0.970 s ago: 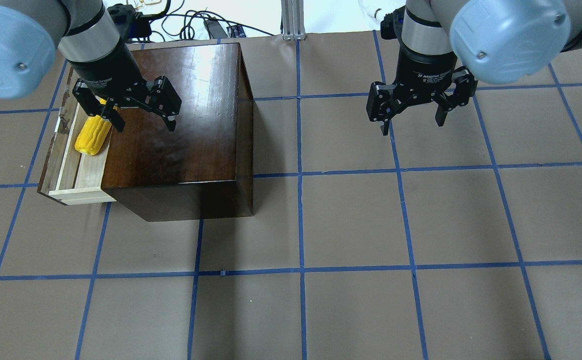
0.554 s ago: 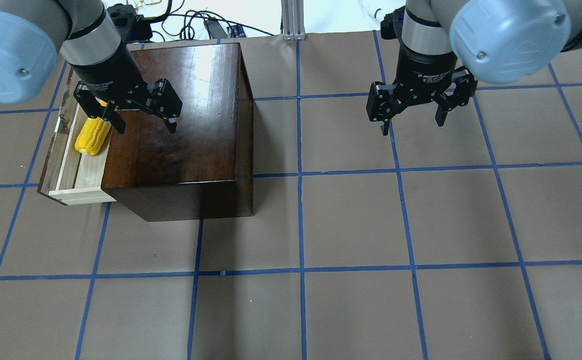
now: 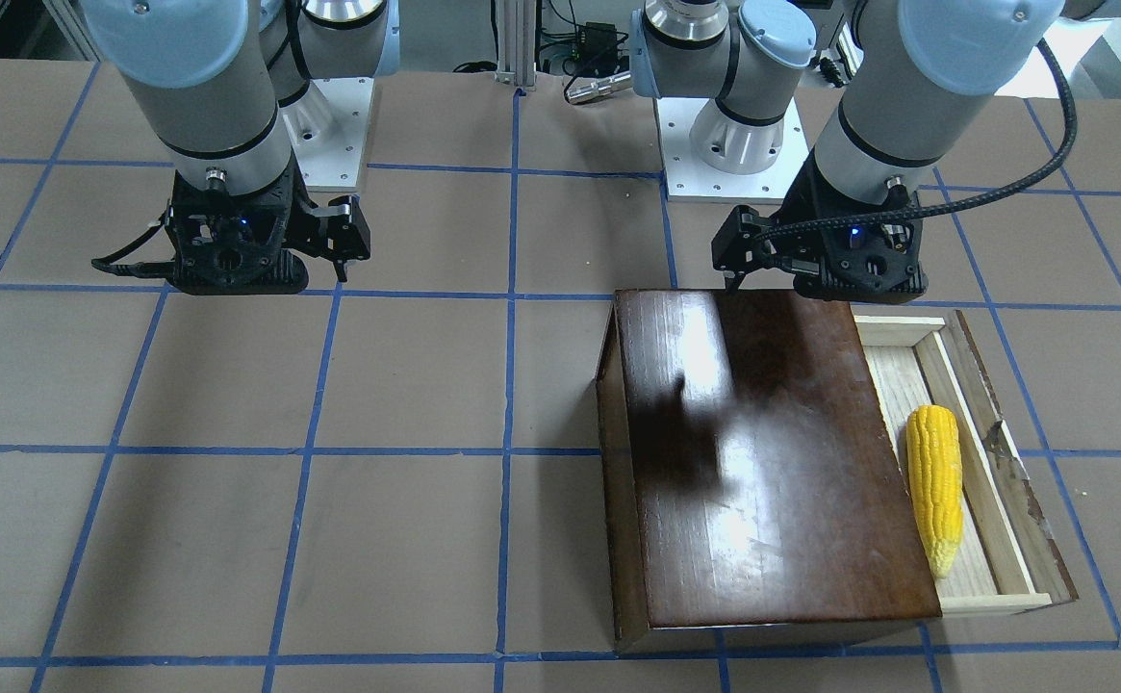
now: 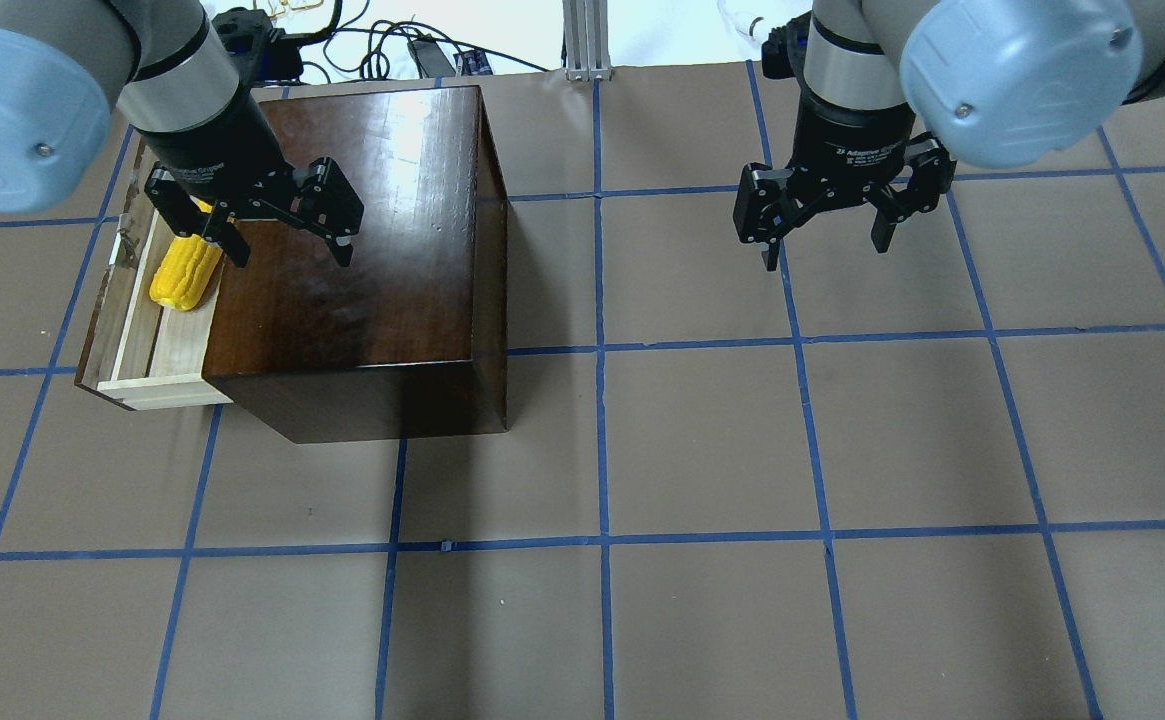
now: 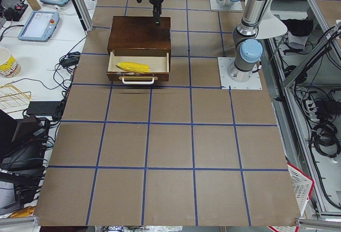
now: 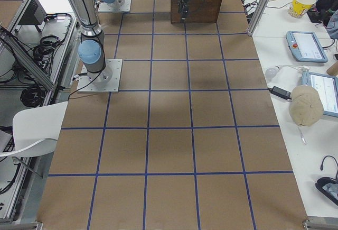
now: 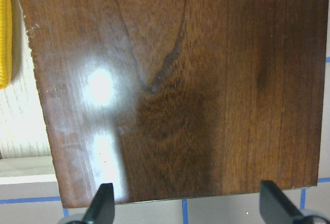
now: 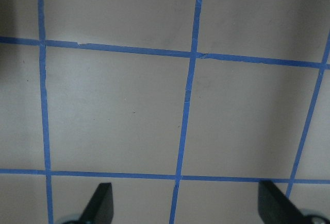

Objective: Open drawer and put corn inside

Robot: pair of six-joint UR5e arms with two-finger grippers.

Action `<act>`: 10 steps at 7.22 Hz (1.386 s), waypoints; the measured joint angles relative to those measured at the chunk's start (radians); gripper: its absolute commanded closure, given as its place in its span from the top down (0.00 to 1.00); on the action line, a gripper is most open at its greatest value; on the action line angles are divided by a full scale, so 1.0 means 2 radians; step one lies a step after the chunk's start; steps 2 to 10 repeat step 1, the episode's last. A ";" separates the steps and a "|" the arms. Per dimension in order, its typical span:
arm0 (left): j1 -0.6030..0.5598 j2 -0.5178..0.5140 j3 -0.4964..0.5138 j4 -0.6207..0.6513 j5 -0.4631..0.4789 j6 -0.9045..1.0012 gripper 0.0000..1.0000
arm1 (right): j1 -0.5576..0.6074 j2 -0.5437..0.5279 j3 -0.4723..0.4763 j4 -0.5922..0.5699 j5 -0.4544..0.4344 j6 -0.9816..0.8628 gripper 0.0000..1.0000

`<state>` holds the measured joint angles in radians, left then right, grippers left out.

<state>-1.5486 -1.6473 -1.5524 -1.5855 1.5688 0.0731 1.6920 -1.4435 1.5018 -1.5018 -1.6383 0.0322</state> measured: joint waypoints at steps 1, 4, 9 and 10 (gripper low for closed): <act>0.000 0.000 0.000 0.001 0.000 0.001 1.00 | 0.000 0.000 0.000 0.000 0.000 0.000 1.00; 0.000 0.000 0.000 0.001 0.000 0.001 1.00 | 0.000 0.000 0.000 0.000 0.000 0.000 1.00; 0.000 0.000 0.000 0.001 0.000 0.001 1.00 | 0.000 0.000 0.000 0.000 0.000 0.000 1.00; 0.000 0.000 0.000 0.001 0.000 0.001 1.00 | 0.000 0.000 0.000 0.000 0.000 0.000 1.00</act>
